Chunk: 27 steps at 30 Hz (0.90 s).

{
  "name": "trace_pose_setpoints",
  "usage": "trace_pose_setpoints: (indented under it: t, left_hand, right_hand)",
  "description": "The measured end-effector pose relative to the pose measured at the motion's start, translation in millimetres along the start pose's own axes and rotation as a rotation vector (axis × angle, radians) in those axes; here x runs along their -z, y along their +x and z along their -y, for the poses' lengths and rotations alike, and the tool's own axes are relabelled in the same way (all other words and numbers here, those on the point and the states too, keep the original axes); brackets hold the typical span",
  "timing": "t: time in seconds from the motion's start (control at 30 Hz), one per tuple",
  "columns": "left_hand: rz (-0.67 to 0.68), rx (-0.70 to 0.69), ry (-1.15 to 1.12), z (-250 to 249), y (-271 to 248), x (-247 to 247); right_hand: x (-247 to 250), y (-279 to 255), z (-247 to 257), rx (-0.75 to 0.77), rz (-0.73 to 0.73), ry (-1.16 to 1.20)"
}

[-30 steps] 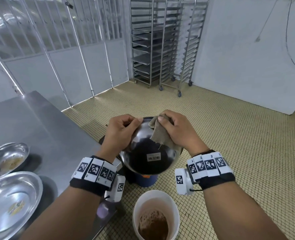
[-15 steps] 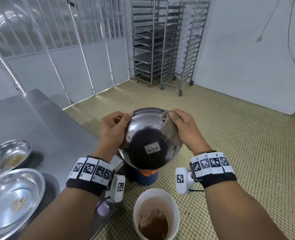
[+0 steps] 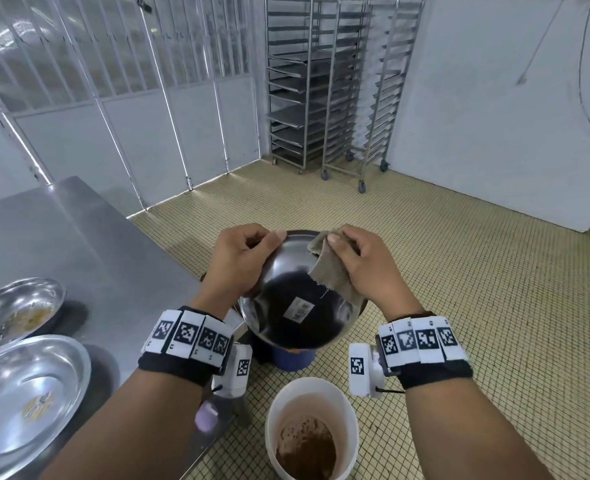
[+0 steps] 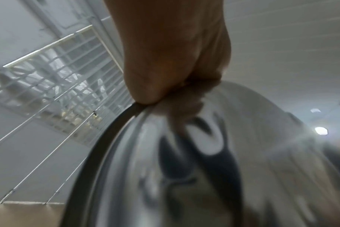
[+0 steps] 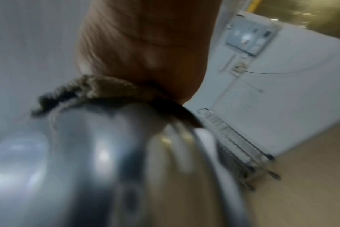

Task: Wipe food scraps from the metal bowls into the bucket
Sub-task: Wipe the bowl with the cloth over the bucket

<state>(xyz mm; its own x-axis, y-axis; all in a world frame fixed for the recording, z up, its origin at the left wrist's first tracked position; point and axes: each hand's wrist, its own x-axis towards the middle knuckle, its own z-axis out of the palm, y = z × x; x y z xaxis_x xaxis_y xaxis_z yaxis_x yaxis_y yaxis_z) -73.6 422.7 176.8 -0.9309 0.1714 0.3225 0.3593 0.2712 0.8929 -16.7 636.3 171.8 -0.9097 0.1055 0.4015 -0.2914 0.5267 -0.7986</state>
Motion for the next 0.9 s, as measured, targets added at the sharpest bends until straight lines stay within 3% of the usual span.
trace_pose_setpoints:
  t: [0.07,0.13,0.37,0.43,0.53,0.63,0.8,0.9]
  left_hand:
    - [-0.145,0.051,-0.092,4,2,4]
    - [-0.204,0.072,-0.116,8,2,4]
    - [-0.071,0.002,-0.056,-3,-3,-7]
    - [-0.151,0.05,-0.094,-2,2,-1]
    - [-0.297,0.122,-0.196,4,8,6]
    - [-0.258,0.099,-0.174,6,5,4]
    - [-0.12,0.015,-0.059,-5,1,-4]
    - [-0.153,0.01,-0.09,-7,3,-1]
  right_hand:
    - [-2,-8,-10,-0.058,-0.071,0.238]
    - [-4,-10,-16,-0.101,-0.133,0.266]
    - [1,15,5,0.052,-0.039,-0.166]
    - [1,11,3,0.003,-0.093,0.063]
    - [-6,-4,-11,-0.19,-0.195,0.397]
    - [-7,-2,-12,-0.249,-0.227,0.372]
    - [3,20,8,-0.028,-0.074,0.026]
    - [-3,13,1,-0.048,-0.12,0.159]
